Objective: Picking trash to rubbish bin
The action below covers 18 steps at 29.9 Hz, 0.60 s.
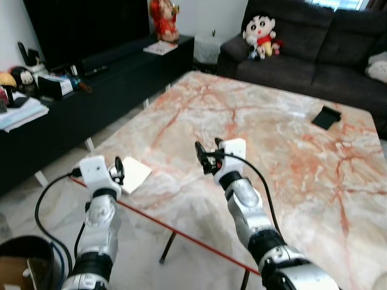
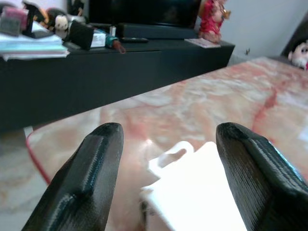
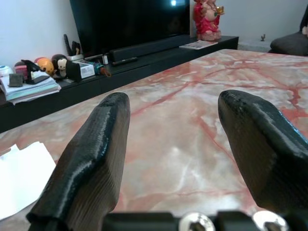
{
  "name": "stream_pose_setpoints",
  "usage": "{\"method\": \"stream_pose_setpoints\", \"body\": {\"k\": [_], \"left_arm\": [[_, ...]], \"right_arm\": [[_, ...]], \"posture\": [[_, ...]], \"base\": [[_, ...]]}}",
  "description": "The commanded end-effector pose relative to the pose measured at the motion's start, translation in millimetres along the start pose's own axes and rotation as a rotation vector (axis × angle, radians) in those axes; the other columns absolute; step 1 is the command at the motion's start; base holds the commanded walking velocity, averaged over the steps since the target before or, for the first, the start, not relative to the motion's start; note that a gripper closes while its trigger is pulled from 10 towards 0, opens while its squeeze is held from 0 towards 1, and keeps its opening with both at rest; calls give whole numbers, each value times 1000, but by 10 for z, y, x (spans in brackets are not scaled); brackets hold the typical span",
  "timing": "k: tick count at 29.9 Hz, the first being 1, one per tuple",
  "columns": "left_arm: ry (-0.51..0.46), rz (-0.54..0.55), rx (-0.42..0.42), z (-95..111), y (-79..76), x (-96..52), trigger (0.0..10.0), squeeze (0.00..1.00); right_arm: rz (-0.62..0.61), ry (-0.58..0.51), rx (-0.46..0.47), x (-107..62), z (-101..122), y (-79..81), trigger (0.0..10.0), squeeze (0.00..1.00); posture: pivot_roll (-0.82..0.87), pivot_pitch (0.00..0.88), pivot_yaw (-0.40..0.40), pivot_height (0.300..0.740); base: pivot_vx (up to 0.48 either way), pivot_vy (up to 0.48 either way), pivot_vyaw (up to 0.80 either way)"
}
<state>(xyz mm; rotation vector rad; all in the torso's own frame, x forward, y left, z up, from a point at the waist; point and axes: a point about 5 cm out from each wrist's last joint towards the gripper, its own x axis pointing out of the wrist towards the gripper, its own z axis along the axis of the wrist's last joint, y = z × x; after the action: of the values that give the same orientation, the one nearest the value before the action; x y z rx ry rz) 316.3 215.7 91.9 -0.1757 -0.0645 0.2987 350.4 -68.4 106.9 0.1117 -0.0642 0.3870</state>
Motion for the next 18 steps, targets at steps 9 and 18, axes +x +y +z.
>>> {"method": "stream_pose_setpoints", "body": {"k": [9, 18], "left_arm": [[-29, 25, -167, 74, 113, -86, 10000, 0], [74, 8, -237, -53, 18, -67, 10000, 0]], "right_arm": [[-3, -12, 2, 20, 35, -2, 10000, 0], [-4, -14, 1, 27, 45, -2, 10000, 0]], "posture": [[19, 0, -63, 740], [17, 0, -63, 740]], "base": [[0, 0, 0], [0, 0, 0]]}}
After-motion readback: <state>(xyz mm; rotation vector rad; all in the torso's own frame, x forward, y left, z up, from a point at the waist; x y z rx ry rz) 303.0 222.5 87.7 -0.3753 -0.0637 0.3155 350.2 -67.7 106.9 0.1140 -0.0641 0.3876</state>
